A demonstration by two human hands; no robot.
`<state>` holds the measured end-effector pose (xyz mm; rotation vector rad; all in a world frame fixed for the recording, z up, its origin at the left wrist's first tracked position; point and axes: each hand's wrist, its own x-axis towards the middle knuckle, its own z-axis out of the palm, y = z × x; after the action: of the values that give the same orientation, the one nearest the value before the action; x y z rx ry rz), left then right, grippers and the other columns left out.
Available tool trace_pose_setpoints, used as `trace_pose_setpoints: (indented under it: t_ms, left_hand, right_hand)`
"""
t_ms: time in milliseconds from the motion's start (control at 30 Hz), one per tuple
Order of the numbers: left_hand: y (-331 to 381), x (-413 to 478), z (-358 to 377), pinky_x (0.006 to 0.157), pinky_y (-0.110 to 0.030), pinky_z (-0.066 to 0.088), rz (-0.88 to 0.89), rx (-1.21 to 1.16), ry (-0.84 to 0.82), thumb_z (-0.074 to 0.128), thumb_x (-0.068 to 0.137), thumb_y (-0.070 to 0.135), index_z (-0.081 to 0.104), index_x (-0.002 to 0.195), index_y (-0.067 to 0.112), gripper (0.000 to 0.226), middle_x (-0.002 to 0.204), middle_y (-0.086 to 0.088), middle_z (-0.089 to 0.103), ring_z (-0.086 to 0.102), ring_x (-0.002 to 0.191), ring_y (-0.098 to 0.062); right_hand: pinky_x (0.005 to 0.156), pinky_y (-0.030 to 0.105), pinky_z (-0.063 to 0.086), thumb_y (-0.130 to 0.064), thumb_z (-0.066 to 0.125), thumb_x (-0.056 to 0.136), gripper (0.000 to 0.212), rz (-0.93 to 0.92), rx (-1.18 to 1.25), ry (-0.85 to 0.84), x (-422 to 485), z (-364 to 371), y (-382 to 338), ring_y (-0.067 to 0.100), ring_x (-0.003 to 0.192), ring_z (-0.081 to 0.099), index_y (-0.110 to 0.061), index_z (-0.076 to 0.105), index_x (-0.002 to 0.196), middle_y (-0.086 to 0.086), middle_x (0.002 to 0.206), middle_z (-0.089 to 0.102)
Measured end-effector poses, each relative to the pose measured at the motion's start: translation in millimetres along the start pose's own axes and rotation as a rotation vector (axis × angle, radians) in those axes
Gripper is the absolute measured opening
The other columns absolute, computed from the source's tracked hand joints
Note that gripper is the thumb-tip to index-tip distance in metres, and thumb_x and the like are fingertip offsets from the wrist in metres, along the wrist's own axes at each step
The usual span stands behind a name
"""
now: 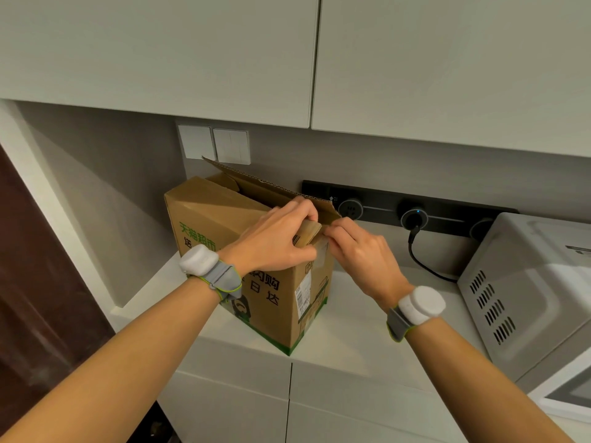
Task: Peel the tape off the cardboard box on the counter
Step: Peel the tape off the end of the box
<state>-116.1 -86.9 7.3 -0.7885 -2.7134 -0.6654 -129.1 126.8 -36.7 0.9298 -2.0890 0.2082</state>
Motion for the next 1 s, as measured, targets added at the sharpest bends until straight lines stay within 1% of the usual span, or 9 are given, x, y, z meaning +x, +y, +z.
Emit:
trace_pose_setpoints:
  t_ms: [167,300,567,600,667,733,800,900,1000]
  left_hand:
    - [-1,1,1,0.077,-0.049,0.052,0.002,0.011,0.008,0.059,0.078,0.046,0.043,0.107,0.032,0.036,0.107,0.009,0.045,0.053,0.092,-0.021]
    - [-2,2,2,0.077,-0.048,0.052,0.01,0.017,0.013,0.062,0.08,0.042,0.043,0.106,0.031,0.034,0.107,0.009,0.044,0.052,0.091,-0.021]
    - [-3,4,3,0.076,-0.045,0.05,0.018,0.024,0.02,0.061,0.08,0.044,0.043,0.108,0.032,0.035,0.11,0.009,0.044,0.053,0.093,-0.025]
    - [-3,4,3,0.076,-0.044,0.049,0.02,0.025,0.022,0.061,0.079,0.044,0.043,0.107,0.032,0.035,0.11,0.009,0.044,0.053,0.092,-0.026]
    - [-3,6,4,0.076,-0.043,0.048,0.024,0.026,0.02,0.059,0.079,0.045,0.043,0.107,0.032,0.035,0.11,0.008,0.045,0.053,0.093,-0.026]
    - [-4,5,3,0.078,-0.044,0.05,0.022,0.03,0.018,0.059,0.079,0.046,0.043,0.108,0.031,0.035,0.11,0.008,0.045,0.053,0.093,-0.026]
    - [-4,5,3,0.079,-0.046,0.051,0.02,0.029,0.015,0.059,0.079,0.046,0.043,0.108,0.031,0.036,0.111,0.007,0.045,0.054,0.093,-0.025]
    - [-4,5,2,0.081,-0.047,0.05,0.018,0.027,0.006,0.059,0.079,0.045,0.043,0.109,0.03,0.037,0.113,0.007,0.046,0.053,0.094,-0.024]
    - [-4,5,2,0.082,-0.044,0.048,0.023,0.026,0.004,0.06,0.081,0.044,0.043,0.11,0.03,0.036,0.115,0.007,0.046,0.053,0.096,-0.024]
  right_hand:
    - [0.044,0.03,0.042,-0.009,0.066,0.097,0.008,0.003,-0.01,0.042,-1,4,-3,0.021,0.066,0.059,-0.003,0.068,0.102,0.011,0.095,0.065]
    - [0.042,0.031,0.044,-0.013,0.056,0.101,0.016,0.046,0.006,0.089,-1,9,-6,0.02,0.062,0.056,-0.002,0.067,0.098,0.011,0.092,0.063]
    - [0.039,0.036,0.045,-0.007,0.064,0.096,0.006,0.163,0.074,0.144,-10,19,-12,0.022,0.059,0.054,-0.001,0.065,0.096,0.011,0.093,0.061]
    - [0.042,0.036,0.047,-0.006,0.065,0.095,0.005,0.181,0.11,0.135,-11,19,-13,0.021,0.063,0.055,-0.002,0.064,0.097,0.01,0.095,0.061]
    - [0.056,0.033,0.052,-0.007,0.065,0.096,0.006,0.236,0.223,0.122,-13,18,-13,0.017,0.075,0.056,-0.003,0.064,0.101,0.007,0.101,0.06]
    - [0.071,0.022,0.049,-0.008,0.063,0.098,0.01,0.297,0.351,0.133,-14,14,-13,0.01,0.085,0.054,-0.005,0.064,0.108,0.006,0.105,0.059]
    - [0.08,0.016,0.045,-0.011,0.061,0.1,0.021,0.354,0.442,0.125,-15,11,-12,0.006,0.091,0.053,-0.008,0.063,0.121,0.003,0.11,0.058]
    - [0.081,0.026,0.054,-0.015,0.061,0.102,0.031,0.383,0.542,0.056,-16,12,-8,0.012,0.093,0.06,-0.014,0.062,0.133,0.001,0.116,0.055]
    - [0.081,0.03,0.056,-0.015,0.067,0.098,0.027,0.41,0.621,0.048,-13,13,-3,0.016,0.09,0.064,-0.017,0.07,0.125,0.001,0.113,0.057]
